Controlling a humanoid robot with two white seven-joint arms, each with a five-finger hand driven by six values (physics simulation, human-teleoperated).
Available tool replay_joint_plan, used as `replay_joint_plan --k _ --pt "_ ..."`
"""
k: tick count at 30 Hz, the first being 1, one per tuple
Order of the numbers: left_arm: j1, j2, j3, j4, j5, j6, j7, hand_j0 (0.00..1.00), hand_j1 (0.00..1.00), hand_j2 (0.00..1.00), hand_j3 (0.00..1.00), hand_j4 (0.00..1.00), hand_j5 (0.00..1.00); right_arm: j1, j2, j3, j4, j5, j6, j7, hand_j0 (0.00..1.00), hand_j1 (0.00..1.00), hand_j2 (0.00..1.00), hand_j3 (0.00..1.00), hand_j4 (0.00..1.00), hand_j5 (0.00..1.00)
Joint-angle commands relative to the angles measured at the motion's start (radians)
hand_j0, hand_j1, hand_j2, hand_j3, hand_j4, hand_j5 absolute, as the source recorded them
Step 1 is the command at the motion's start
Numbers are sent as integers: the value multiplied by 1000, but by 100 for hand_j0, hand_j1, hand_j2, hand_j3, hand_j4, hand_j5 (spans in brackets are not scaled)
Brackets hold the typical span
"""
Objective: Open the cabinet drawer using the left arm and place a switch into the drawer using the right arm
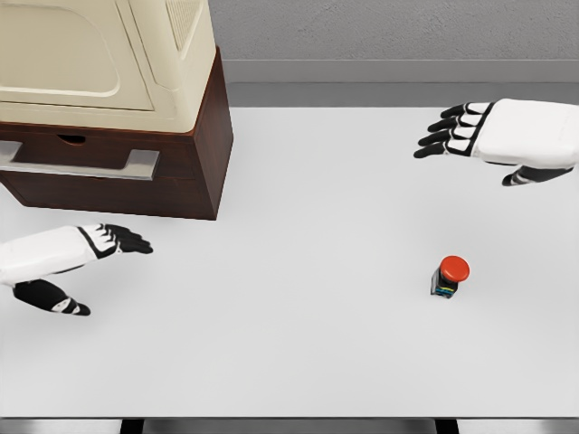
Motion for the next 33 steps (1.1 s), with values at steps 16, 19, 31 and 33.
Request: replay_joint_plan --k 16,19,31,33 --pt "-219 262 -151 -11 355 2 160 100 100 100 100 100 100 54 -44 56 -5 73 3 0 100 100 100 100 100 100" --pt "-222 298 -197 -11 366 2 168 100 100 100 100 100 100 74 -44 61 -8 74 3 0 100 100 100 100 100 100" --pt "-264 375 -318 -11 478 2 157 100 100 100 100 100 100 138 -14 108 -12 142 3 0 100 100 100 100 100 100" --pt "-265 390 -320 -11 483 2 156 100 100 100 100 100 100 138 -14 127 -12 145 3 0 100 100 100 100 100 100"
